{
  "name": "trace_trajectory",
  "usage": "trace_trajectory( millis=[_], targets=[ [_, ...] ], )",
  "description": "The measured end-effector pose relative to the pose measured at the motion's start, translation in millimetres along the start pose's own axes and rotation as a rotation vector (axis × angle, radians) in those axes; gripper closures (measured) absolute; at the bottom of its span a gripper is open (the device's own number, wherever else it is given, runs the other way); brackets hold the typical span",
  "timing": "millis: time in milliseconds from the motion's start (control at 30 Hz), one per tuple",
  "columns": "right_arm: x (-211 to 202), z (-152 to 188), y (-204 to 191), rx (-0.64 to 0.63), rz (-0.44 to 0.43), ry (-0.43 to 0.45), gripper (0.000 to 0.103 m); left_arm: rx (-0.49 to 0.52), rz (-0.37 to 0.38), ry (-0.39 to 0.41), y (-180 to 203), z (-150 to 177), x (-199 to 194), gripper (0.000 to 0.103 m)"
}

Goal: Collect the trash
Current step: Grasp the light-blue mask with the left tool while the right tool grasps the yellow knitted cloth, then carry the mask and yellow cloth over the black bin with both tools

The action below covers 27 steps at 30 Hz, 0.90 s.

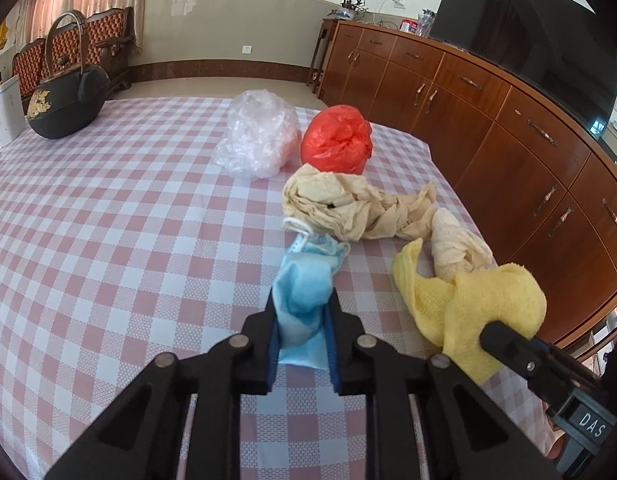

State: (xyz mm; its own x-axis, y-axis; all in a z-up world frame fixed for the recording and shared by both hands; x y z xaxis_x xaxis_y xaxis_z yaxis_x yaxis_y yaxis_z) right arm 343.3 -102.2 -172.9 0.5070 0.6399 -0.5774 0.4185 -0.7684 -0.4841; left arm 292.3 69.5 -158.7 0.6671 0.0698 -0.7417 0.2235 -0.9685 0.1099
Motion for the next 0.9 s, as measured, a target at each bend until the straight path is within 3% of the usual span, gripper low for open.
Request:
trace_trajectory(
  millis=[500,900],
  targets=[
    [-59,12,-16,-0.012,0.003,0.089,0.065,0.03,0.067,0.055,-2,16,-60,0.084],
    [-134,32,28,0.07,0.108,0.165,0.065,0.113,0.183,0.051,59,37,-89,0.084]
  ],
)
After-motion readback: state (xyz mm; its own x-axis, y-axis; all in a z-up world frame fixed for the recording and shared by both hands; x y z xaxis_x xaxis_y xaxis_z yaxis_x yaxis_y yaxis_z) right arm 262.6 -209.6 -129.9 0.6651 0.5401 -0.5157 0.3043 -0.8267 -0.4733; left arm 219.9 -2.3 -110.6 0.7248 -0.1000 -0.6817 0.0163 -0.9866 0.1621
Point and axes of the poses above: each gripper's, at about its wrist camera, not at the fingertips, and x roughly the way its jaws point, y to its right, z to its underside, the point moved 4 cm from there along x, roughly the way its jaws point, and after that the axes turned 10 degrees about -z, right-handed, at the moved point
